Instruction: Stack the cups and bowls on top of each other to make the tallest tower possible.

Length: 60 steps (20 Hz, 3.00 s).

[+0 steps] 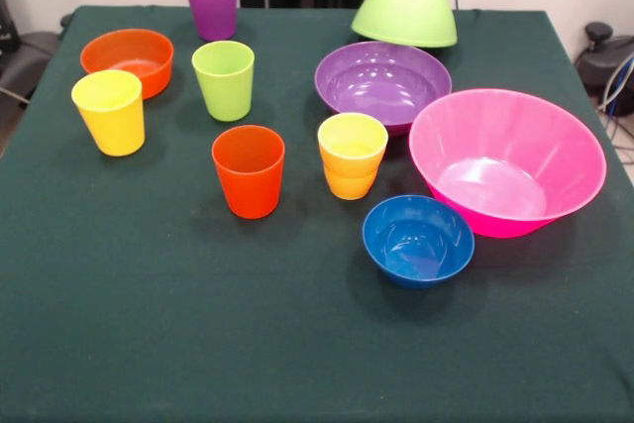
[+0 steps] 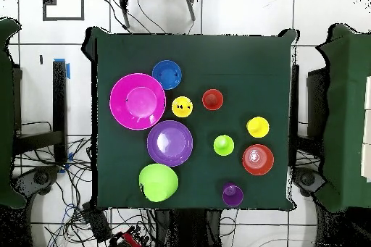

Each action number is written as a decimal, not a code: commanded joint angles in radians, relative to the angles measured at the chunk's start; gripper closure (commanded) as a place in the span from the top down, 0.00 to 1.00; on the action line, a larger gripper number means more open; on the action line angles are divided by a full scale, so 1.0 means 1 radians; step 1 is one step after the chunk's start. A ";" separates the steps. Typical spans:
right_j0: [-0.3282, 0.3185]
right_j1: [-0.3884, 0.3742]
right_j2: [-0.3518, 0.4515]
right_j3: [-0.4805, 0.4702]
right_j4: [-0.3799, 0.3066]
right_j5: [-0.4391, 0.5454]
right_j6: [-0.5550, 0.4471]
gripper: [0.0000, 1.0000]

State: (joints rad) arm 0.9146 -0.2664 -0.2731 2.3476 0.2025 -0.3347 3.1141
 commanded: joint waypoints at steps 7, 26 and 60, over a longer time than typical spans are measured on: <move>0.116 0.032 0.047 0.008 -0.009 -0.208 0.103 1.00; 0.273 0.161 0.151 -0.044 0.154 -0.279 0.196 1.00; 0.340 0.331 0.218 -0.144 0.389 -0.346 0.126 1.00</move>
State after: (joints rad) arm 1.2479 -0.0145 -0.1928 2.2720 0.5419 -0.7216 3.1141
